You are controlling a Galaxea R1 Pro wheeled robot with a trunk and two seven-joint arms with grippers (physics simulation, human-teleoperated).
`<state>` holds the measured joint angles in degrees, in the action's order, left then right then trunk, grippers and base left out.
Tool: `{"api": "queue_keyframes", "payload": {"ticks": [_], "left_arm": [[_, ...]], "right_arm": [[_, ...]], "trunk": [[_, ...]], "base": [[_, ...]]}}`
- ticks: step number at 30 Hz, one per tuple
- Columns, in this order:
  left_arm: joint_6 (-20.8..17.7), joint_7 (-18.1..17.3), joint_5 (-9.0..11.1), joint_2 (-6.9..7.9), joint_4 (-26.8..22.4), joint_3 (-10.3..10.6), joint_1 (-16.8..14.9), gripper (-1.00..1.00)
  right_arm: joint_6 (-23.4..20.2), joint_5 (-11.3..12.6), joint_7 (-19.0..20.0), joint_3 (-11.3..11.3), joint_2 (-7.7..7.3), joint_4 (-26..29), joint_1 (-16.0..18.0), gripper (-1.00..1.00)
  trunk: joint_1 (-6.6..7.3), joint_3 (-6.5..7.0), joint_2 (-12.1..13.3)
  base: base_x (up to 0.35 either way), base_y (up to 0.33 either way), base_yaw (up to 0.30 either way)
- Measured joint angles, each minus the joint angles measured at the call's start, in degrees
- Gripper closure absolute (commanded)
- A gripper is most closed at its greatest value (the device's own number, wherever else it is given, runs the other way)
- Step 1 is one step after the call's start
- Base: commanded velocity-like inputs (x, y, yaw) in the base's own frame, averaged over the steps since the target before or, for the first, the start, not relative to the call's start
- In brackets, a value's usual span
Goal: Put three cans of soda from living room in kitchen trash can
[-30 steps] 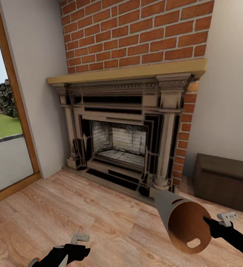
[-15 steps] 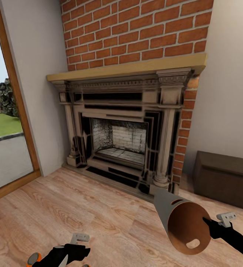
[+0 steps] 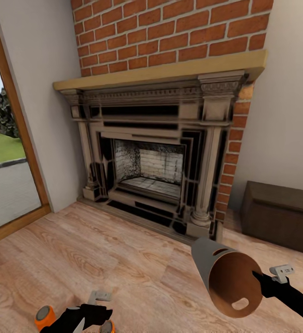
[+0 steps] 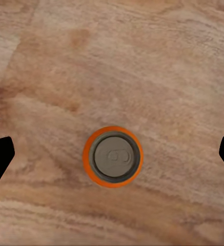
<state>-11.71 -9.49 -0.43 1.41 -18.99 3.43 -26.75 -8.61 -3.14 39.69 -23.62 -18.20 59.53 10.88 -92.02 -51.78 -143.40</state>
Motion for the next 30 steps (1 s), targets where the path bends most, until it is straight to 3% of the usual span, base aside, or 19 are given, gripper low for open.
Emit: {"api": "queue_keyframes", "payload": {"ticks": [13, 22, 30], "left_arm": [[0.01, 0.00, 0.03, 0.00, 0.00, 0.00, -0.01, -1.00], [0.01, -0.10, 0.24, 0.00, -0.02, 0.02, 0.01, -1.00], [1.94, -0.56, 0.12, 0.01, 0.00, 0.08, 0.01, -1.00]], "right_arm": [[0.21, 0.00, -0.01, 0.11, 0.00, -0.11, -0.02, 1.00], [0.28, 0.06, 0.01, 0.13, 0.08, -0.11, -0.02, 1.00], [0.30, 0.05, 0.00, 0.24, 0.14, -0.11, -0.02, 1.00]], "trunk": [[-0.34, -2.88, -0.17], [-0.33, -2.89, -0.18], [-0.33, -2.89, -0.18]], "base": [[0.000, 0.000, 0.000], [0.010, 0.000, 0.000], [0.248, 0.000, 0.000]]}}
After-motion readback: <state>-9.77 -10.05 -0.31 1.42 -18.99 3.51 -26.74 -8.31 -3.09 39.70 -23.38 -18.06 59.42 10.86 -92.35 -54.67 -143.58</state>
